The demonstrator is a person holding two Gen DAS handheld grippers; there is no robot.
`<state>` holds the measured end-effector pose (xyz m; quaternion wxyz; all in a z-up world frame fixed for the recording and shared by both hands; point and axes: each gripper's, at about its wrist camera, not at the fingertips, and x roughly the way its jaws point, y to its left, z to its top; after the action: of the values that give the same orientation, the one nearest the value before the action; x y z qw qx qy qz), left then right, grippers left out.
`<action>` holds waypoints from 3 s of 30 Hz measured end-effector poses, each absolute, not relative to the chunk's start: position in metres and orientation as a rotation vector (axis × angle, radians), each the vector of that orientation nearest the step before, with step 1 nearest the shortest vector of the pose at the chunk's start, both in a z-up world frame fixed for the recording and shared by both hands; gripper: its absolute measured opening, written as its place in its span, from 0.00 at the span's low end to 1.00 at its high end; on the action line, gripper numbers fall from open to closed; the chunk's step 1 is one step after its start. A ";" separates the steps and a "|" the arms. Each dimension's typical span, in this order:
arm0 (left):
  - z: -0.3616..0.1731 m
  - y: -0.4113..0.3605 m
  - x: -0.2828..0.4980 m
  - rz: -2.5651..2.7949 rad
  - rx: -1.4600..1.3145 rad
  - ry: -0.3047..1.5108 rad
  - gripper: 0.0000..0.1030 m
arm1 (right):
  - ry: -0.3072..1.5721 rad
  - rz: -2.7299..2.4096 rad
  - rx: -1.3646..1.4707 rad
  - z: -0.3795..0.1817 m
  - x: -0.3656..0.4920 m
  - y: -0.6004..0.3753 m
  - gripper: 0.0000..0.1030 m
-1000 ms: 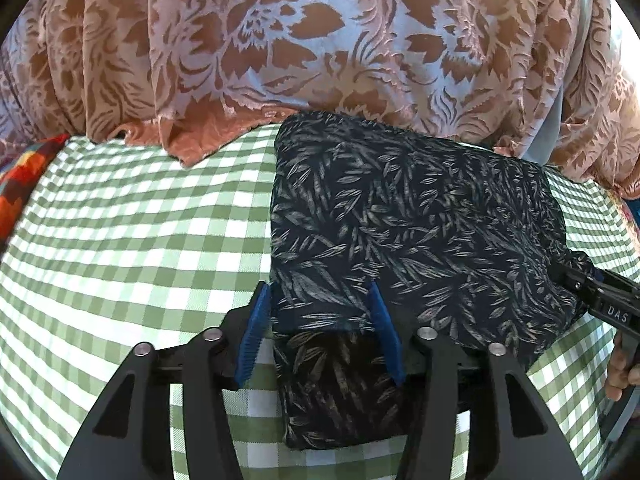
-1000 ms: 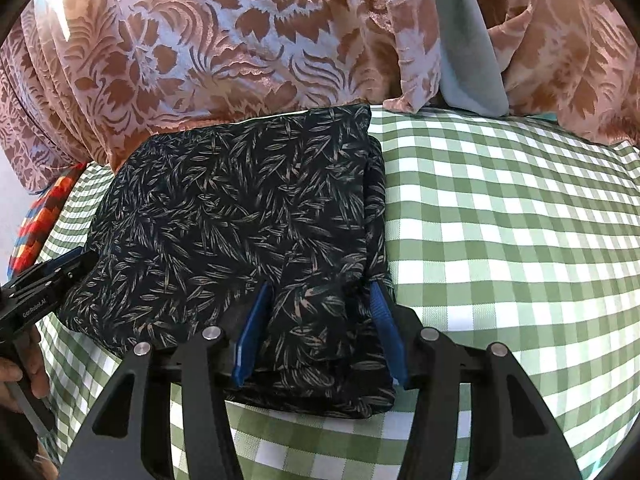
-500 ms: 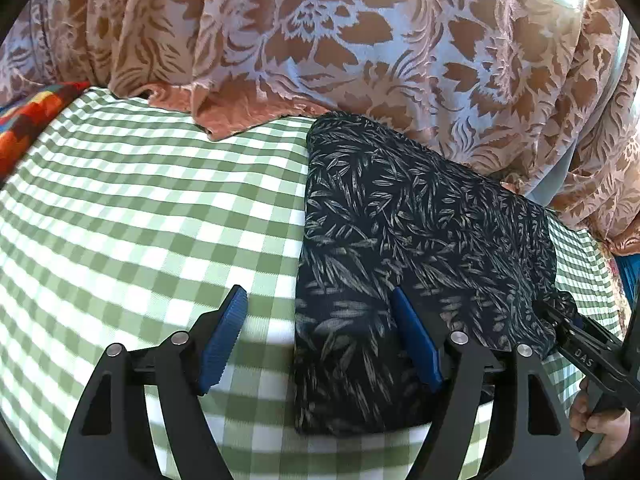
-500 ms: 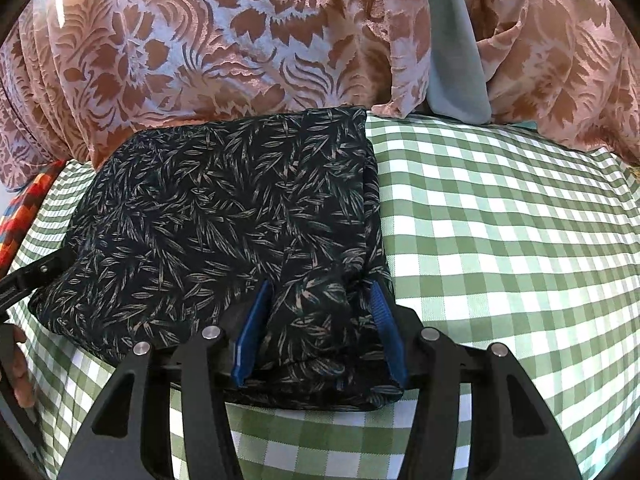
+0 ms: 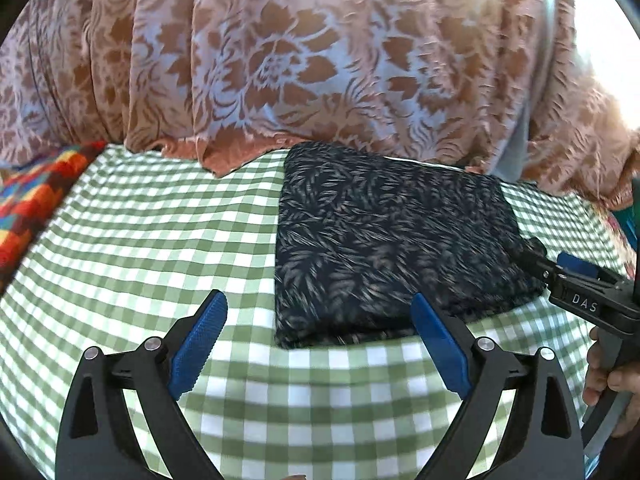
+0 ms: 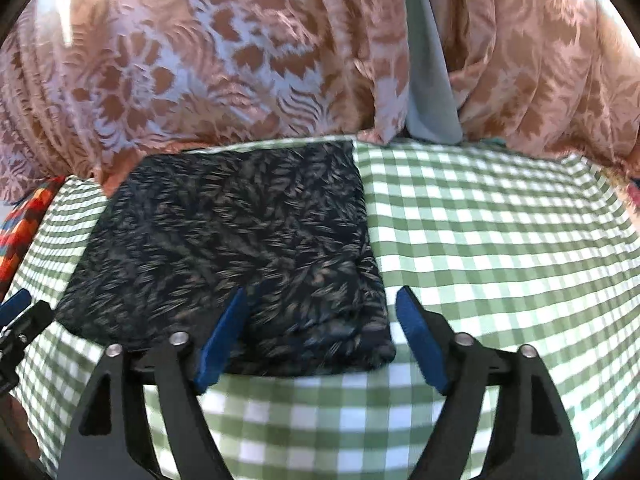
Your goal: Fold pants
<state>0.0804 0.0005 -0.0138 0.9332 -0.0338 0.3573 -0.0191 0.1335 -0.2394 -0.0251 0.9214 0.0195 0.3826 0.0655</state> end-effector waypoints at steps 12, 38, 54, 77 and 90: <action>-0.003 -0.002 0.034 -0.005 -0.099 0.691 0.96 | 0.710 0.048 0.006 -0.012 0.061 -0.211 0.98; -0.001 -0.001 0.005 0.068 -0.074 0.672 0.96 | 0.641 0.034 -0.037 0.001 0.023 -0.196 0.98; 0.010 0.000 -0.001 0.075 -0.081 0.641 0.96 | 0.643 0.035 -0.040 -0.001 0.019 -0.192 0.98; 0.019 -0.001 -0.011 0.079 -0.083 0.611 0.96 | 0.631 0.027 -0.039 0.002 0.013 -0.184 0.98; 0.012 0.001 -0.008 0.063 -0.090 0.647 0.96 | 0.649 0.029 -0.041 -0.004 0.014 -0.182 0.98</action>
<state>-0.0085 0.0012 0.0119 0.9467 -0.0444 0.3176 0.0307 0.0144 -0.1820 -0.0037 0.9475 -0.0203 0.3189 0.0142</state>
